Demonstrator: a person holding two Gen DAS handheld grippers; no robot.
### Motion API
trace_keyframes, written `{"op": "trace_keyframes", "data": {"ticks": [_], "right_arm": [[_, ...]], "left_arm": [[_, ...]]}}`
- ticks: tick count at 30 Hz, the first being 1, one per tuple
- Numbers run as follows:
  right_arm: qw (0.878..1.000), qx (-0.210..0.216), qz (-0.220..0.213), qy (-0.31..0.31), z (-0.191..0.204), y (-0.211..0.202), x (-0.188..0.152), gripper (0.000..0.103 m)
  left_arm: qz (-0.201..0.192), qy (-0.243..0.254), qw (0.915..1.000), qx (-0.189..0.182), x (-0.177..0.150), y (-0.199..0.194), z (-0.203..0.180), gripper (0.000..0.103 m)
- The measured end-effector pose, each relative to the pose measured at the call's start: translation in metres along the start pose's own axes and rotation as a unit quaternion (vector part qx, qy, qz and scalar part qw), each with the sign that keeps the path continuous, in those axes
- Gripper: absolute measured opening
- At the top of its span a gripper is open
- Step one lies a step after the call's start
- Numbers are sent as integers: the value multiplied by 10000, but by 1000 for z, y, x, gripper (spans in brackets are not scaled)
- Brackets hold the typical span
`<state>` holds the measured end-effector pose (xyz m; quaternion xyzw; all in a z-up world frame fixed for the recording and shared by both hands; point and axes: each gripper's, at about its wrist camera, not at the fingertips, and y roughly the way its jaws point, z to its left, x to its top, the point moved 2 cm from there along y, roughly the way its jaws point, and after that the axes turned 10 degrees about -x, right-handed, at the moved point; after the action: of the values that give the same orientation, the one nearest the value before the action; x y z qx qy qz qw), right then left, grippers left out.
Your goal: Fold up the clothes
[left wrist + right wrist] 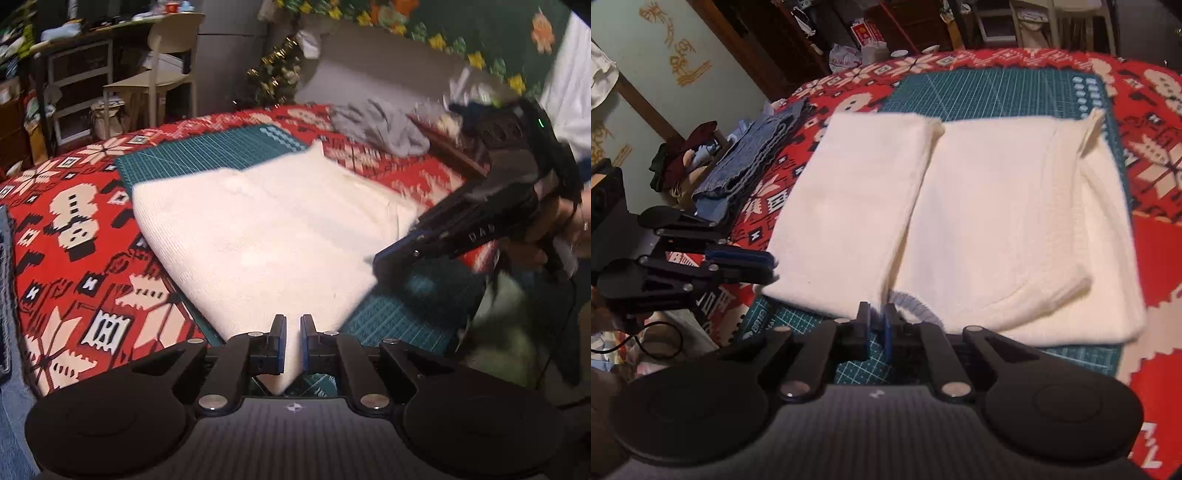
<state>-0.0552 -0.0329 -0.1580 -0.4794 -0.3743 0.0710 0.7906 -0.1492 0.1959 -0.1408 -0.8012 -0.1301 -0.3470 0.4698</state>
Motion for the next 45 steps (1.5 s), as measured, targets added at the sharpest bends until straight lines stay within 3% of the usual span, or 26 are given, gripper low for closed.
{"op": "trace_keyframes", "data": {"ticks": [5, 8, 11, 16, 19, 25, 31, 35, 40, 45], "right_arm": [[9981, 78, -463, -395, 22, -11, 22, 12], [9957, 292, -494, -732, 41, 0, 30, 12], [9937, 402, -378, -973, 54, 21, 31, 12], [9958, 399, -247, -787, 40, 31, 22, 7], [9975, 254, -216, -627, 30, 21, 24, 8], [9967, 163, -406, -679, 30, 35, 48, 10], [9953, 84, -562, -787, 31, 56, 73, 9], [9941, 31, -666, -859, 32, 70, 89, 0], [9940, -104, -821, -714, 24, 62, 99, 1], [9906, -193, -1050, -858, 33, 78, 121, 5]], "left_arm": [[-321, -365, 9986, 218, 14, -3, 16, 8], [-219, -503, 9983, 171, 14, 11, 25, 7], [-101, -331, 9991, 249, 9, 22, 22, 7], [-184, -572, 9980, 176, 9, 17, 24, 5], [-488, -755, 9958, 151, 15, 4, 32, 5], [-614, -725, 9940, 536, 37, 15, 60, 2], [-560, -811, 9940, 476, 38, 35, 66, 1], [-530, -857, 9941, 396, 41, 34, 65, 0], [-827, -960, 9910, 430, 57, 25, 81, 0], [-808, -939, 9910, 504, 69, 38, 98, 0]]}}
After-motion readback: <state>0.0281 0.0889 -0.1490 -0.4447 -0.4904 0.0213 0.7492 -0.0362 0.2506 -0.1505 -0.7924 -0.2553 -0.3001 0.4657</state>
